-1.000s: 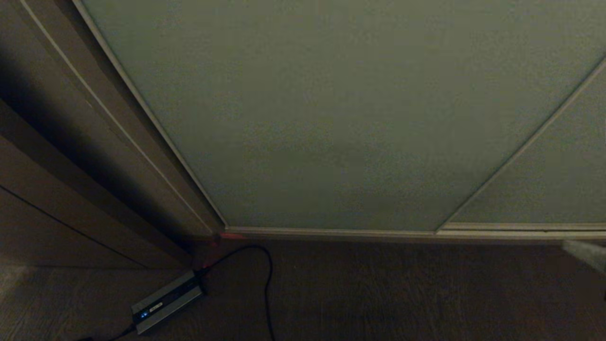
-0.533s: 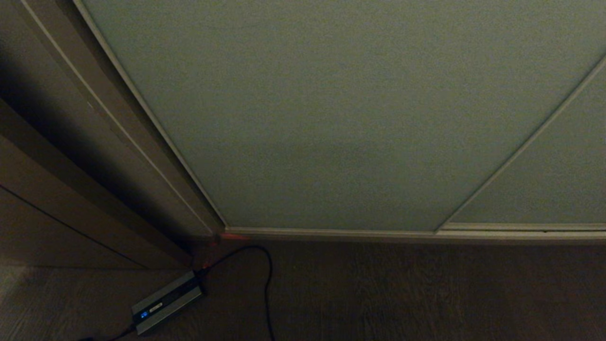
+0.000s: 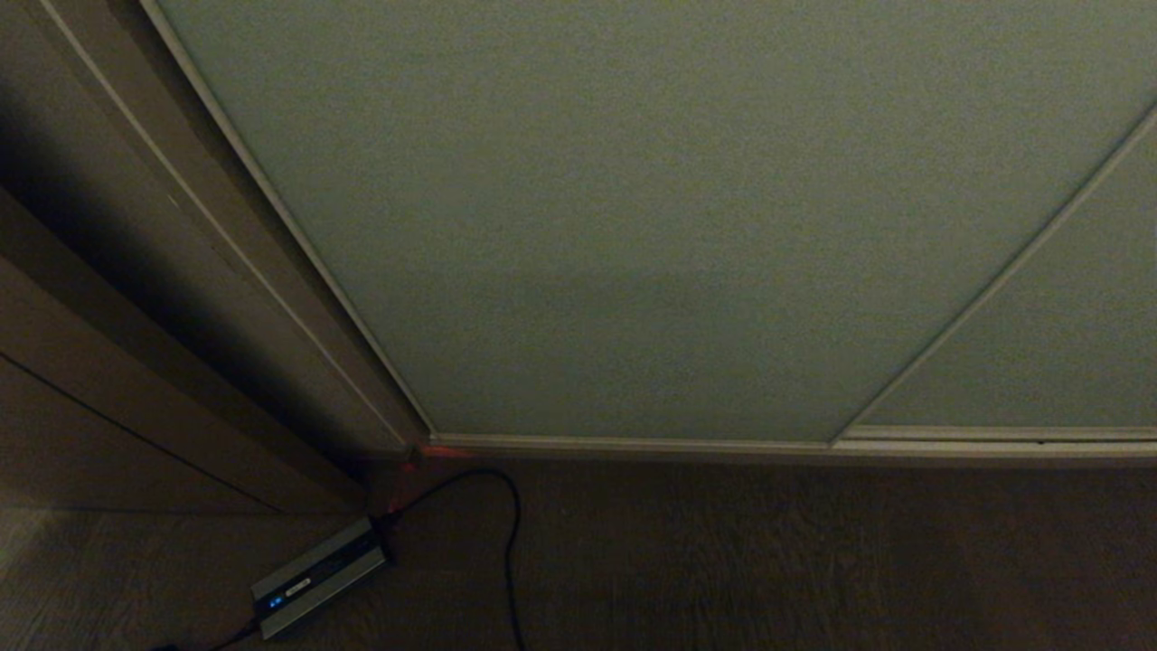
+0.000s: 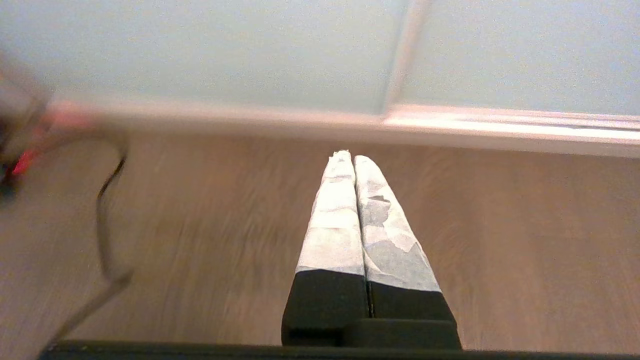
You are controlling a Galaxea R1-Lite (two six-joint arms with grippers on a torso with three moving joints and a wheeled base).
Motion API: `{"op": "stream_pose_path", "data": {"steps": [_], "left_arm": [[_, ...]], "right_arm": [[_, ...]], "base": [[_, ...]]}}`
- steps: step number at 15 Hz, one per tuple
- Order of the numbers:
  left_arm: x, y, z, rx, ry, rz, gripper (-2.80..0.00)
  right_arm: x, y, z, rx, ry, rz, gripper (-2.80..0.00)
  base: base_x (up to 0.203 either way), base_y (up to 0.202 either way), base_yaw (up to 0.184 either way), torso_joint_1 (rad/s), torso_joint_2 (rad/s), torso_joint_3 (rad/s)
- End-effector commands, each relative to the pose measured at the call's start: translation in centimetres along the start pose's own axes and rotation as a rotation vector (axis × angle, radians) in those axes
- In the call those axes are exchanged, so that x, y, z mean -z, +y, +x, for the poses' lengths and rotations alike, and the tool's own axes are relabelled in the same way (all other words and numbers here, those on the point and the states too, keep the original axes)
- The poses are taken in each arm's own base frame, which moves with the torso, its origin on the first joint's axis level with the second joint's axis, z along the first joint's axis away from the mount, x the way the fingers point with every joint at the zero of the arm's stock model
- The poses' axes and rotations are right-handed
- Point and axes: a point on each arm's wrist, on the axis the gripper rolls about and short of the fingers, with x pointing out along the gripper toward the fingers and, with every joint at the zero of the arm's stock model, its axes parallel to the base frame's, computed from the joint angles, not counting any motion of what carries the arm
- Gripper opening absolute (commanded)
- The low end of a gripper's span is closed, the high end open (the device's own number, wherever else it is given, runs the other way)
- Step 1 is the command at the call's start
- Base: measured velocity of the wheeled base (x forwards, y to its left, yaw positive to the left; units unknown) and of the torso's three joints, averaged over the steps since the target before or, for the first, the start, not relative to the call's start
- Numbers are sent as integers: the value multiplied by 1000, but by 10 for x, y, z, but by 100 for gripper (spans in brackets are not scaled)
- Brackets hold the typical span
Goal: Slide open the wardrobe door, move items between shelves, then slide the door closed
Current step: Open the door
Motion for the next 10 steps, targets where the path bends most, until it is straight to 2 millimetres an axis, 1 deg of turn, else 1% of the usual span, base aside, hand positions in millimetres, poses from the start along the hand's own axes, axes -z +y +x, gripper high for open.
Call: {"op": "stream_pose_path", "data": {"steps": [1,4,6,8,10], "left_arm": [[0,0,0,0,-2,0,-280],[0,0,0,0,-2,0,-280],[0,0,0,0,-2,0,-280],[0,0,0,0,-2,0,-280],[0,0,0,0,-2,0,-280]], "right_arm": [[7,-1,0,27,-4,13,-280],[12,-1,0,26,39,-57,-280],[11,-1,0,26,33,-44,-280],[11,-1,0,26,33,-72,-280],[11,-1,0,22,32,-33,-280]], "base": [[0,0,0,0,0,0],[0,0,0,0,0,0],[0,0,0,0,0,0],[0,0,0,0,0,0],[0,0,0,0,0,0]]}}
